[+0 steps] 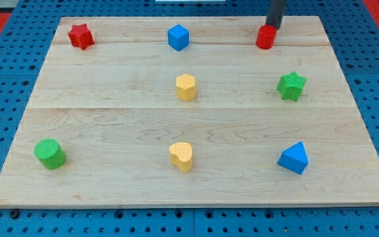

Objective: Push the red circle diagonal bottom right to the yellow hexagon

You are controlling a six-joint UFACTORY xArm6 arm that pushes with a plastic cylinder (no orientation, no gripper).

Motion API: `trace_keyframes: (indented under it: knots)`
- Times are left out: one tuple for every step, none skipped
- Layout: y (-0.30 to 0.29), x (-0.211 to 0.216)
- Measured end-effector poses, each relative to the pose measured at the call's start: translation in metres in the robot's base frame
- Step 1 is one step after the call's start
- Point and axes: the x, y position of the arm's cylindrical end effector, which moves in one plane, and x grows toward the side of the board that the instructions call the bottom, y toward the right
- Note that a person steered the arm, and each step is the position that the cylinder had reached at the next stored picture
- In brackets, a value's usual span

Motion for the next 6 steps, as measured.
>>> trace_keyframes:
  knots:
    - [-0.064, 0.056]
    - [-0.067, 0.067]
    - [-0.074, 0.031]
    - [-0.016, 0.038]
    - [-0.040, 0.084]
    - [-0.066, 0.119]
